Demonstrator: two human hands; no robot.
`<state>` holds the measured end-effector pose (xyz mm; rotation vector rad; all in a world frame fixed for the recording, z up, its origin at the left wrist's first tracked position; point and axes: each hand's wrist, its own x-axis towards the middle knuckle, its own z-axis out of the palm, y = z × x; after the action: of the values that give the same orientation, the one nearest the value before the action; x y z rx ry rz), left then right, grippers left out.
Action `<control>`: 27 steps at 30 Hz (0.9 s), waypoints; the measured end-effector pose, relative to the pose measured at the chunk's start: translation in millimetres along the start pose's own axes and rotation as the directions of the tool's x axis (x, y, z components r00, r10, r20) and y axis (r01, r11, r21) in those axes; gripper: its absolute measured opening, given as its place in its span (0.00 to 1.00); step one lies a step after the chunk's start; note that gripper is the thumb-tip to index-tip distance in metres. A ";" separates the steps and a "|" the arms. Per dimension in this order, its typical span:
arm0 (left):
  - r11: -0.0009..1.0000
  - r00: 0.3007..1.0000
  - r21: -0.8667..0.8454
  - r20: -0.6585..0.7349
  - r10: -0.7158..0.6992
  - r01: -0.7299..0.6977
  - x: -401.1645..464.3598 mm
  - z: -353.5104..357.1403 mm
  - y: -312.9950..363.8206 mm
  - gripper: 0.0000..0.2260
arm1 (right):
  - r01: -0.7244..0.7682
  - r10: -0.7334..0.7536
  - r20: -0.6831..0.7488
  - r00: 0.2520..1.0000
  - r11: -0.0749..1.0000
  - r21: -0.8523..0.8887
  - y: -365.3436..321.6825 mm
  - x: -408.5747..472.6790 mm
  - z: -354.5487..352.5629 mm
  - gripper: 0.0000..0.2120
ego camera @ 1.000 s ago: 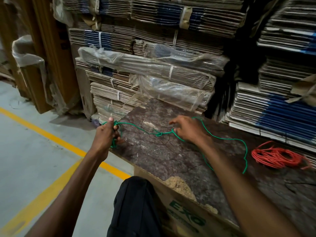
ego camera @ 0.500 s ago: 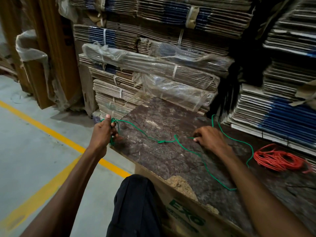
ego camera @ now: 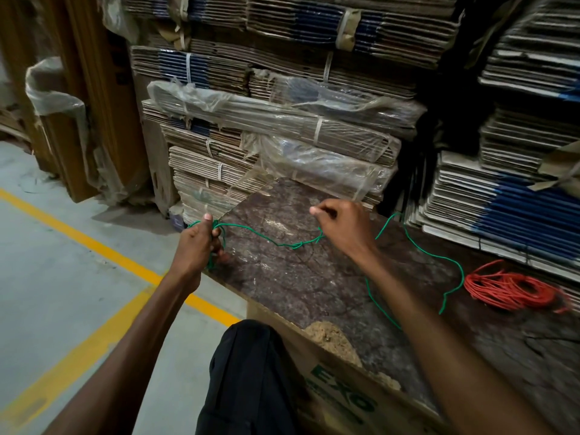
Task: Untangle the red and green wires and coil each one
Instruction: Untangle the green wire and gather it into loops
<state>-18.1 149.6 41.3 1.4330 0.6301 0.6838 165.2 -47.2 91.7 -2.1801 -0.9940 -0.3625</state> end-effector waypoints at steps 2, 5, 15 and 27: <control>1.000 1.000 -0.001 0.008 0.002 -0.002 -1.6 1.0 1.1 0.21 | -0.028 0.014 0.155 0.988 0.996 0.088 -9.2 -2.0 12.7 0.07; 1.000 0.999 -0.018 0.041 0.008 -0.008 -5.9 2.9 3.4 0.21 | -0.063 0.076 0.291 0.954 0.997 -0.054 -4.6 -5.6 34.0 0.05; 0.999 0.998 0.025 0.044 0.043 -0.044 -10.5 3.8 6.5 0.20 | -0.121 0.212 0.288 0.934 0.945 -0.305 18.8 -11.4 53.6 0.16; 1.000 0.999 0.013 0.049 0.010 -0.011 -7.9 3.5 4.3 0.20 | 0.154 -0.084 0.223 0.971 0.935 -0.320 6.8 23.8 65.7 0.09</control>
<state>-20.9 141.4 45.6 1.4620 0.5898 0.6518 183.9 8.7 53.5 -2.5097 -1.2607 -0.3911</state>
